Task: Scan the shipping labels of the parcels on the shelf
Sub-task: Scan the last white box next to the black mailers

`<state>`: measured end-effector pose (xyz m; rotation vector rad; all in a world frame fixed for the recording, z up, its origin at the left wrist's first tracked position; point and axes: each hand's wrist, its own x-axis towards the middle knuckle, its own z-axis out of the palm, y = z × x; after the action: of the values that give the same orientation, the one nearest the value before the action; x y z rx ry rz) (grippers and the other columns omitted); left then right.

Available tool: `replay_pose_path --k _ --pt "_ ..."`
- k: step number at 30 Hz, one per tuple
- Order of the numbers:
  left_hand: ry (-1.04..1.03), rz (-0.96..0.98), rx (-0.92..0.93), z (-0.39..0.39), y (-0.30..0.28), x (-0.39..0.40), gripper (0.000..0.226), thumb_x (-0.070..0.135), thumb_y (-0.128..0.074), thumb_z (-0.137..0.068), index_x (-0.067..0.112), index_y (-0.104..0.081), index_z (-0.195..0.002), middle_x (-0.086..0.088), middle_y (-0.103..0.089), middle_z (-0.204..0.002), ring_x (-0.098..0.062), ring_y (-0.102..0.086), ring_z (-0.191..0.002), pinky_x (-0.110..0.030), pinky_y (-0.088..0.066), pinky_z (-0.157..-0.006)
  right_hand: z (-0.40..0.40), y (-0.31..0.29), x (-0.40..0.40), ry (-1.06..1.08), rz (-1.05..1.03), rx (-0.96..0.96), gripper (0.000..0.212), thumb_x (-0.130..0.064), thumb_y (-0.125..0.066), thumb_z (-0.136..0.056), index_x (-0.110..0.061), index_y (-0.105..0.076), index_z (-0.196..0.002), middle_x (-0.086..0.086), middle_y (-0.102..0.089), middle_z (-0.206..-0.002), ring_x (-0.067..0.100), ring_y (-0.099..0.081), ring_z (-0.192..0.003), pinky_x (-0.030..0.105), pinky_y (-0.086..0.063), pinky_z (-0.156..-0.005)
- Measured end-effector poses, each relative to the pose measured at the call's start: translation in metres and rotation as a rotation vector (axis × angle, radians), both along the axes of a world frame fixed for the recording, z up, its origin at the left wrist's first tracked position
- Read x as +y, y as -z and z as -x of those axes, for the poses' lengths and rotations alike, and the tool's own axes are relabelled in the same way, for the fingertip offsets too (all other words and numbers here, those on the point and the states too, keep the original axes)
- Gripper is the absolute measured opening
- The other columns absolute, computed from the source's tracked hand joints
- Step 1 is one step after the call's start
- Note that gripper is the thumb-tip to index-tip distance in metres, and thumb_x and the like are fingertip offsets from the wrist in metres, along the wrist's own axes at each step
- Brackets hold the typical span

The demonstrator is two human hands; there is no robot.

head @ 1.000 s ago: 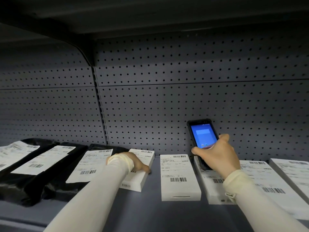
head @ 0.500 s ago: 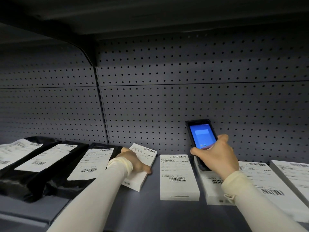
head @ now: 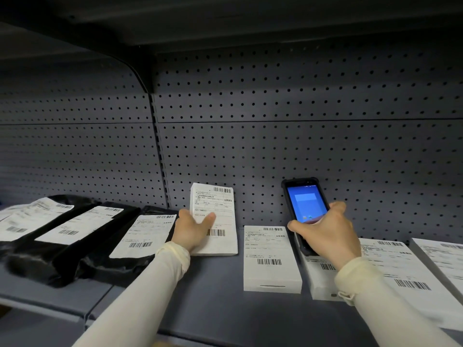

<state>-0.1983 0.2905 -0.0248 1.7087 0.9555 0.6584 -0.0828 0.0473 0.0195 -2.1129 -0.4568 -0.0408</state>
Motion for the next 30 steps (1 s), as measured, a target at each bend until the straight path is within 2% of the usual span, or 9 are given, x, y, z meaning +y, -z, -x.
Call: replay_pose_path --k 3,4,10,14,17,20,22,26,30 --pt "0.037 0.108 -0.206 0.011 -0.01 -0.011 0.02 0.021 -0.068 -0.085 0.007 -0.055 -0.091 -0.014 -0.071 -0.094 -0.024 -0.068 -0.079 -0.042 -0.057 -0.079 0.005 0.0 0.001 -0.015 0.002 0.002 0.063 -0.033 -0.079 -0.07 -0.016 -0.026 -0.102 -0.005 -0.064 -0.078 -0.001 -0.046 -0.065 0.03 -0.039 -0.058" --pt "0.03 0.12 -0.226 0.014 -0.011 -0.012 0.017 0.015 -0.066 -0.087 0.009 -0.05 -0.089 -0.015 -0.07 -0.096 -0.027 -0.068 -0.081 -0.044 -0.056 -0.08 0.006 0.0 0.001 -0.018 0.002 0.002 0.064 -0.033 -0.079 -0.07 -0.017 -0.026 -0.101 -0.004 -0.064 -0.078 0.001 -0.048 -0.065 0.031 -0.04 -0.06" --pt "0.092 0.067 -0.386 0.029 -0.01 -0.011 0.043 0.0 -0.068 -0.082 0.017 -0.044 -0.113 -0.019 -0.067 -0.112 -0.034 -0.067 -0.098 -0.054 -0.053 -0.088 0.015 -0.001 0.002 -0.031 0.009 -0.014 0.065 -0.034 -0.079 -0.068 -0.017 -0.026 -0.102 -0.005 -0.064 -0.077 0.01 -0.056 -0.072 0.034 -0.049 -0.068" --pt "0.196 -0.084 -0.447 0.036 -0.006 -0.015 0.085 -0.013 -0.063 -0.08 0.034 -0.025 -0.139 -0.004 -0.06 -0.125 -0.02 -0.061 -0.112 -0.041 -0.053 -0.091 0.021 -0.001 0.003 -0.038 0.013 -0.022 0.066 -0.036 -0.08 -0.068 -0.017 -0.027 -0.101 -0.007 -0.064 -0.079 0.011 -0.054 -0.071 0.029 -0.041 -0.057" --pt "0.226 -0.111 -0.464 0.038 -0.006 -0.017 0.097 -0.019 -0.059 -0.079 0.039 -0.017 -0.144 0.006 -0.054 -0.133 -0.009 -0.059 -0.114 -0.032 -0.053 -0.09 0.025 -0.002 0.003 -0.053 0.01 -0.036 0.065 -0.035 -0.079 -0.069 -0.018 -0.025 -0.102 -0.008 -0.064 -0.078 0.001 -0.049 -0.065 0.026 -0.035 -0.052" --pt "0.178 -0.163 -0.477 0.038 -0.014 -0.018 0.089 -0.013 -0.056 -0.083 0.042 -0.018 -0.142 0.026 -0.065 -0.103 0.006 -0.066 -0.088 -0.015 -0.055 -0.073 0.028 -0.003 0.004 -0.067 0.009 -0.034 0.065 -0.034 -0.08 -0.069 -0.018 -0.025 -0.101 -0.008 -0.065 -0.078 -0.002 -0.049 -0.066 0.029 -0.039 -0.057" --pt "0.122 -0.227 -0.475 0.038 -0.021 -0.016 0.071 0.0 -0.058 -0.088 0.04 -0.025 -0.138 0.027 -0.068 -0.089 0.005 -0.067 -0.084 -0.013 -0.053 -0.073 0.03 -0.003 0.005 -0.075 0.018 -0.026 0.065 -0.034 -0.08 -0.068 -0.018 -0.026 -0.1 -0.007 -0.065 -0.079 -0.002 -0.047 -0.066 0.031 -0.041 -0.06" --pt "0.036 -0.283 -0.4 0.038 -0.028 -0.009 0.032 0.027 -0.054 -0.093 0.031 -0.039 -0.122 0.005 -0.065 -0.097 -0.015 -0.064 -0.093 -0.035 -0.051 -0.088 0.036 -0.002 0.007 -0.09 0.057 -0.022 0.062 -0.035 -0.079 -0.067 -0.016 -0.03 -0.1 -0.009 -0.063 -0.078 0.006 -0.052 -0.069 0.032 -0.044 -0.063" --pt "0.039 -0.313 -0.367 0.041 -0.03 -0.001 0.017 0.034 -0.045 -0.096 0.02 -0.046 -0.105 0.007 -0.058 -0.09 -0.013 -0.056 -0.086 -0.028 -0.046 -0.078 0.04 -0.004 0.008 -0.1 0.08 -0.024 0.061 -0.035 -0.079 -0.067 -0.012 -0.033 -0.101 -0.015 -0.055 -0.074 0.005 -0.049 -0.067 0.032 -0.043 -0.063"
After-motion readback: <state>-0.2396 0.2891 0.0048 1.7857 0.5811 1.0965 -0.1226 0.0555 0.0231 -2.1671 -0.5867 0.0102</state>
